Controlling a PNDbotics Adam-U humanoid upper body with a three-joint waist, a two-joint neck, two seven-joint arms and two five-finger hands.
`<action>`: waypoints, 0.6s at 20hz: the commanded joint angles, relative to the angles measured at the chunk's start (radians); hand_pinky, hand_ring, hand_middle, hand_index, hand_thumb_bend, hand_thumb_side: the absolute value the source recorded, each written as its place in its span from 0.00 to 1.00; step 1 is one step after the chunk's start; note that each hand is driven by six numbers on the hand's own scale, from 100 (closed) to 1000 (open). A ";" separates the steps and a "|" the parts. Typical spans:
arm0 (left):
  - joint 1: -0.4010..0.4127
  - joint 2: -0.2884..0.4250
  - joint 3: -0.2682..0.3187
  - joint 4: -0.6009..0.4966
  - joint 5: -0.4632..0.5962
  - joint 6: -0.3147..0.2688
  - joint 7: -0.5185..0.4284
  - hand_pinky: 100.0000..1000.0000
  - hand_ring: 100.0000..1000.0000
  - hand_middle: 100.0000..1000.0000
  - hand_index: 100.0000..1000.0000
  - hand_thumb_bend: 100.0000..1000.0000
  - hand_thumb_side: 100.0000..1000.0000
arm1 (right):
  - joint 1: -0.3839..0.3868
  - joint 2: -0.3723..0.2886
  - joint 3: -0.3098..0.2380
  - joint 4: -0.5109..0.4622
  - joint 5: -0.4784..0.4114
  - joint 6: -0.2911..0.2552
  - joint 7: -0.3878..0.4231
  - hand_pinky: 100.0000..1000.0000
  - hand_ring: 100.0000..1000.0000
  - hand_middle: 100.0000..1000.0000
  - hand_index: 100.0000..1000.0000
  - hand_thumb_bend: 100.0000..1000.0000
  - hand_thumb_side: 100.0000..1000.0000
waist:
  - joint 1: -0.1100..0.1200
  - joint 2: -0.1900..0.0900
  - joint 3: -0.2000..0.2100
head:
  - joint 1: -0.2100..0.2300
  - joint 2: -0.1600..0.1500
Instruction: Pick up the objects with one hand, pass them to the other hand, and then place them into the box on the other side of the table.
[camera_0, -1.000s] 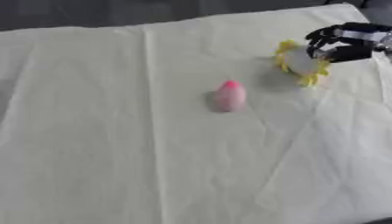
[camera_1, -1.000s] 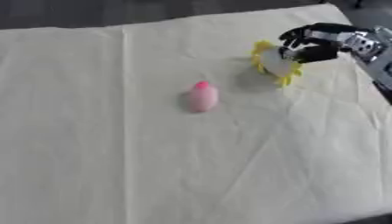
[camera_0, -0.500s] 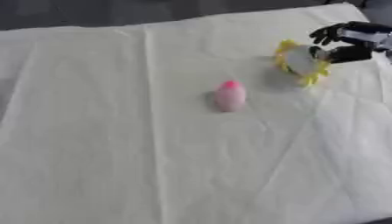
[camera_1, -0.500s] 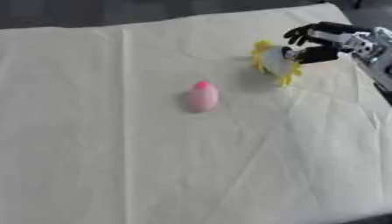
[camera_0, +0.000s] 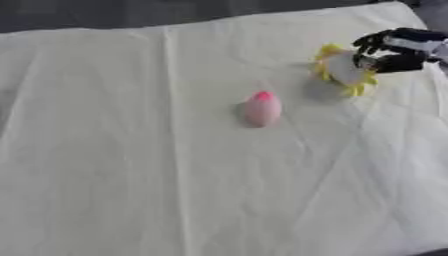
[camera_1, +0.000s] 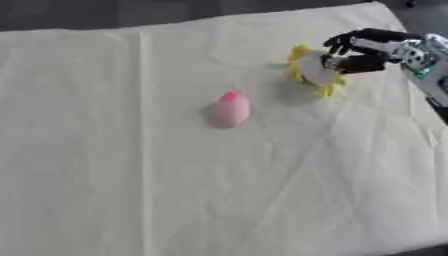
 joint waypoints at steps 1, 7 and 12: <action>-0.016 0.046 0.013 -0.008 -0.006 0.003 0.003 0.79 0.69 0.60 0.70 0.00 0.36 | -0.003 -0.028 -0.010 0.000 -0.001 0.000 0.010 0.91 0.86 0.82 0.96 0.00 0.90 | -0.015 0.001 0.001 | 0.004 -0.010; -0.018 0.046 0.014 -0.012 -0.004 0.005 0.005 0.79 0.69 0.60 0.70 0.00 0.36 | 0.003 -0.016 -0.005 0.009 0.036 0.004 0.012 0.92 0.86 0.82 0.96 0.00 0.94 | -0.016 0.007 0.006 | 0.006 -0.013; -0.021 0.048 0.014 -0.015 -0.003 0.006 0.008 0.78 0.68 0.59 0.70 0.00 0.35 | 0.009 -0.008 -0.007 0.015 0.059 0.004 0.016 0.92 0.86 0.83 0.96 0.02 0.96 | -0.019 0.015 0.007 | 0.006 -0.015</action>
